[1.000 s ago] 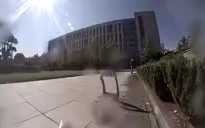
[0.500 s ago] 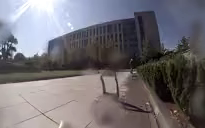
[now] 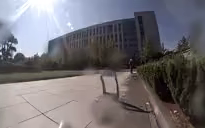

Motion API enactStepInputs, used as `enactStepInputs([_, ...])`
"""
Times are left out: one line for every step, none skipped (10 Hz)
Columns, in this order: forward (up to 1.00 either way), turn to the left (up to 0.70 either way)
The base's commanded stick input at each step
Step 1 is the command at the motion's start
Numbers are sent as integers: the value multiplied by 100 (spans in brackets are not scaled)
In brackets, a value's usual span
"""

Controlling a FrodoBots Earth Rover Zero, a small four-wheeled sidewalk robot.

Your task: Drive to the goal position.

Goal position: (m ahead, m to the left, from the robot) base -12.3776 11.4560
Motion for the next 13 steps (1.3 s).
enactStepInputs([5,0])
enactStepInputs([5,0])
enactStepInputs([5,0])
enactStepInputs([5,0])
enactStepInputs([5,0])
enactStepInputs([5,0])
enactStepInputs([5,0])
enactStepInputs([5,0])
enactStepInputs([5,0])
enactStepInputs([5,0])
enactStepInputs([5,0])
enactStepInputs([5,0])
enactStepInputs([5,0])
